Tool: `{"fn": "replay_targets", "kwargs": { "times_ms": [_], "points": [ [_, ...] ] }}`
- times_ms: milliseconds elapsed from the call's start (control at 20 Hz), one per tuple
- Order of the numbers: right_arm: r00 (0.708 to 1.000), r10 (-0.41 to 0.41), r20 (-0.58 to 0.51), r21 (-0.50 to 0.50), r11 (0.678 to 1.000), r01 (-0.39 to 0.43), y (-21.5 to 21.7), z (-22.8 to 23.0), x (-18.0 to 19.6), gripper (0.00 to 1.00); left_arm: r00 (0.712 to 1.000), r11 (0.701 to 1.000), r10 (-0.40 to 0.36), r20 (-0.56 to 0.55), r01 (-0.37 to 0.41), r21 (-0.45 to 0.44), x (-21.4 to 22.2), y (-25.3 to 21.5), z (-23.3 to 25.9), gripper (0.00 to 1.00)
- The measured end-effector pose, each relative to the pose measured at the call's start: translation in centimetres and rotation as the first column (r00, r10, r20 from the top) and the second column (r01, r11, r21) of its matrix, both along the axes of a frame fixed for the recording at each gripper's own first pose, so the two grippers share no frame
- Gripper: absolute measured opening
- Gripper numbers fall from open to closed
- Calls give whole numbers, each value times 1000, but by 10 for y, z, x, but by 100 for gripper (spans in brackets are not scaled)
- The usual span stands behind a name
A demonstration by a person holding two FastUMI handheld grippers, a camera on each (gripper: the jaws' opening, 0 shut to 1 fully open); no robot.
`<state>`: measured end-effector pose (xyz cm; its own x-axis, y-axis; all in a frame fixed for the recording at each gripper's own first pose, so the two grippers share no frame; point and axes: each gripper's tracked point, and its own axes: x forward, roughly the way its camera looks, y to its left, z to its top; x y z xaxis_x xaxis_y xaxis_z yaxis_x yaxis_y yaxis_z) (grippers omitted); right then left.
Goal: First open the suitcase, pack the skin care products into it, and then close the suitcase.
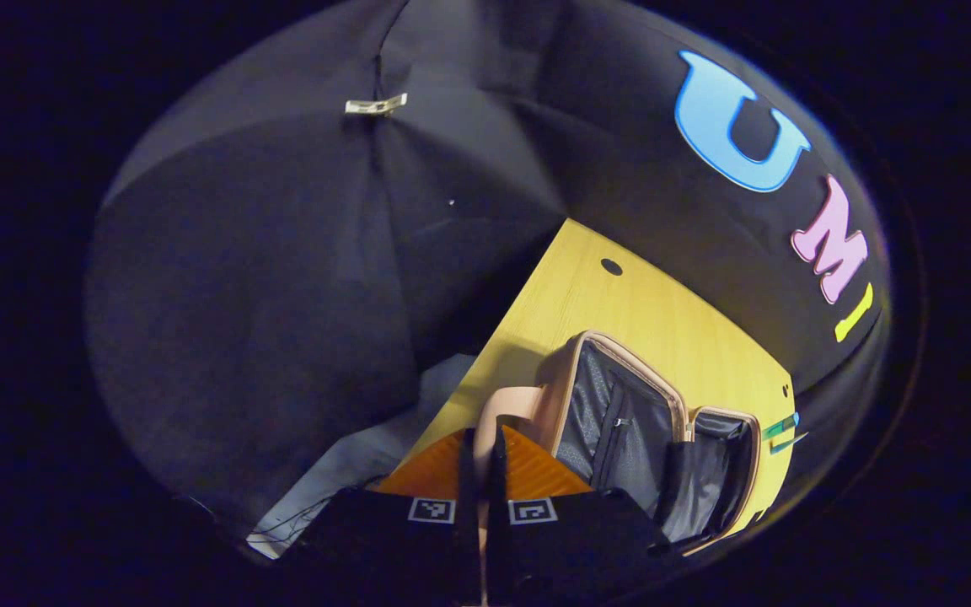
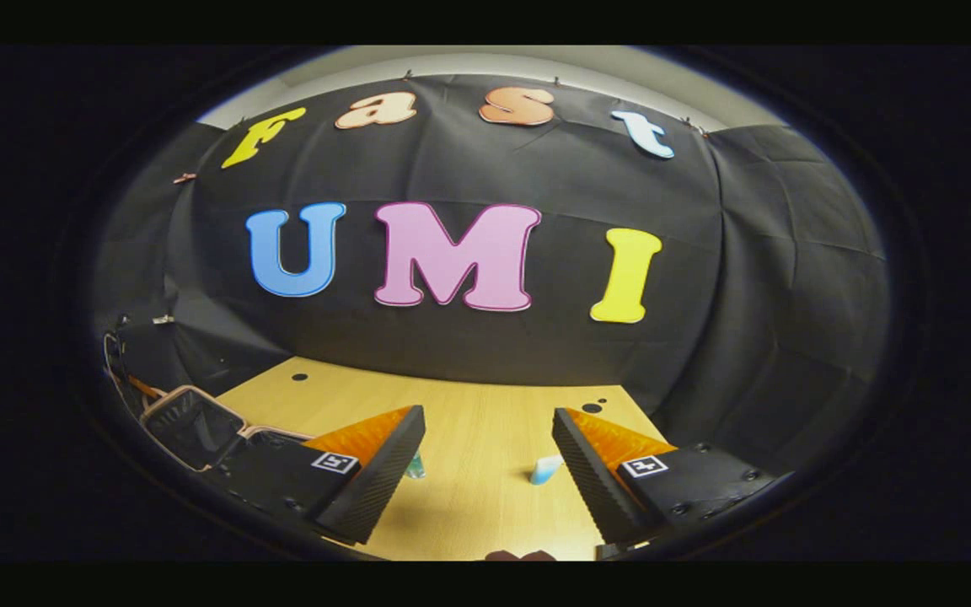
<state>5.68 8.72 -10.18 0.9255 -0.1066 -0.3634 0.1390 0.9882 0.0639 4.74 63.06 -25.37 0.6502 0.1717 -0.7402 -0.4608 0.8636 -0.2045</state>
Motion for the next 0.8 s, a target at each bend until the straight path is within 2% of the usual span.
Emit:
{"fn": "replay_targets", "kwargs": {
  "times_ms": [100, 150, 300, 400, 450, 500, 550, 600, 650, 800],
  "points": [
    [1000, -11, -16, -5, 1000, 11, 4, 0, -1, 96, 1000, 999, -22, -21, 23, 37, -3, 2, -23, 9],
    [1000, -15, -19, -7, 1000, 15, 6, 1, -2, 97, 999, 997, -37, -29, 39, 70, -3, 3, -28, 4],
    [1000, -22, -21, -15, 1000, 22, 13, -1, -3, 96, 997, 983, -62, -48, 70, 170, -2, 15, -36, 13],
    [999, -21, -28, -8, 1000, 20, 17, -6, -5, 97, 999, 978, -38, 21, 33, 207, 1, 18, -18, 33],
    [999, -19, -31, -7, 1000, 19, 19, -7, -6, 97, 993, 968, -40, 112, 11, 249, 10, 20, 7, 66],
    [999, -20, -32, -9, 1000, 20, 18, -8, -6, 96, 980, 956, -60, 190, 2, 293, 17, 18, 39, 76],
    [1000, -21, -22, -15, 1000, 20, 17, -8, -6, 97, 964, 940, -82, 254, -10, 340, 16, 8, 67, 82],
    [1000, -20, -15, -19, 1000, 20, 16, -7, -6, 93, 945, 924, -116, 307, -11, 382, 18, -8, 95, 85],
    [1000, -19, -12, -23, 1000, 19, 15, -7, -5, 97, 922, 908, -160, 352, -3, 420, 22, -25, 120, 93],
    [1000, -22, 10, -31, 999, 22, 12, -7, -1, 96, 849, 868, -274, 452, 17, 496, 33, -94, 182, 94]
  ]
}}
